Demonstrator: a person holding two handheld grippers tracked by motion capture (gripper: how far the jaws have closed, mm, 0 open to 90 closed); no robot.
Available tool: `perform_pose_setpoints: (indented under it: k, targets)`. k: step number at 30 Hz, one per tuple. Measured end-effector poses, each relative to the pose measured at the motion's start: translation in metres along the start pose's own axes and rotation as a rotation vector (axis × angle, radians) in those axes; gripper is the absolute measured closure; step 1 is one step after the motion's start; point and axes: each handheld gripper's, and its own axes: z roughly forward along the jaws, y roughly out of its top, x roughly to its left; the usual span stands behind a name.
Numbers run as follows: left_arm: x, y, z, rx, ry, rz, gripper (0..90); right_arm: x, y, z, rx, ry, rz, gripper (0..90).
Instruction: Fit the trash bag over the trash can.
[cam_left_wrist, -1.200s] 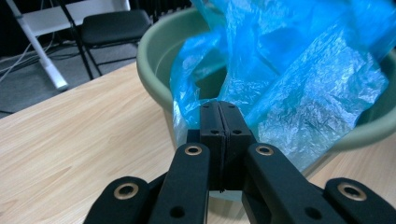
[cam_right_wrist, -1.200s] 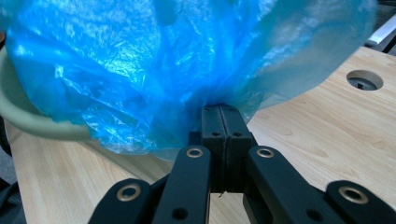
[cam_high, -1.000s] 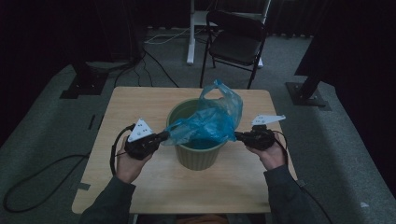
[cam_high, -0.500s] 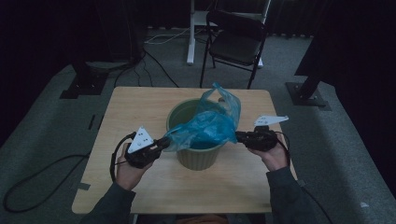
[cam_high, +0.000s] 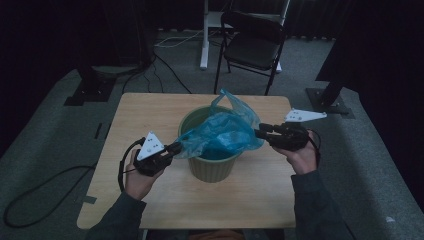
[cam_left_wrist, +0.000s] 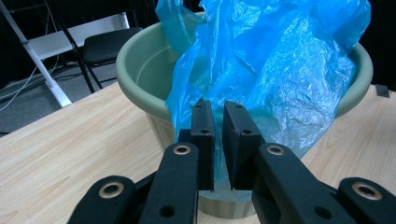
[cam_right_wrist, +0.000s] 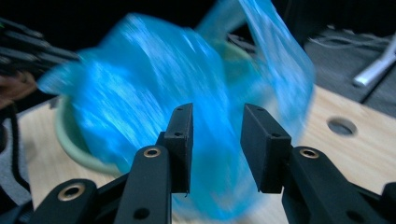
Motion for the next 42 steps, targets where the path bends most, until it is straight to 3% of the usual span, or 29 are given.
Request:
perform_pose_setpoints:
  k: [6, 10, 12, 13, 14, 17, 23, 31, 37, 42]
  targets:
    - [0.0, 0.003, 0.0, -0.003, 0.002, 0.015, 82.7, 0.018, 0.029, 0.019, -0.009, 0.061, -0.059, 60.4]
    - [0.0, 0.004, 0.001, -0.009, 0.001, 0.014, 82.7, 0.023, 0.039, 0.031, 0.011, 0.098, -0.071, 57.5]
    - [-0.001, 0.005, 0.001, -0.012, 0.002, 0.015, 82.7, 0.024, 0.041, 0.035, 0.024, 0.096, -0.077, 60.6]
    - [-0.001, 0.005, 0.001, -0.013, 0.002, 0.017, 82.7, 0.024, 0.041, 0.038, 0.04, 0.093, -0.079, 68.4]
    - [-0.002, 0.005, 0.0, -0.017, 0.001, 0.019, 82.8, 0.025, 0.04, 0.041, 0.057, 0.095, -0.089, 87.5]
    - [-0.004, 0.004, -0.002, -0.024, 0.0, 0.026, 82.8, 0.029, 0.038, 0.04, 0.058, 0.09, -0.104, 90.0]
    - [-0.01, -0.003, -0.005, -0.027, -0.012, 0.019, 82.8, 0.041, 0.02, 0.029, 0.06, 0.108, -0.125, 90.0]
    - [-0.021, -0.012, -0.006, -0.017, -0.041, 0.025, 82.8, 0.041, -0.018, 0.011, 0.059, 0.157, -0.068, 90.0]
    - [-0.03, -0.017, -0.006, -0.016, -0.066, 0.038, 82.6, 0.043, -0.036, 0.008, 0.087, 0.184, -0.059, 90.0]
    - [-0.036, -0.024, 0.0, 0.018, -0.086, 0.055, 82.5, 0.041, -0.05, 0.01, 0.119, 0.197, -0.044, 90.0]
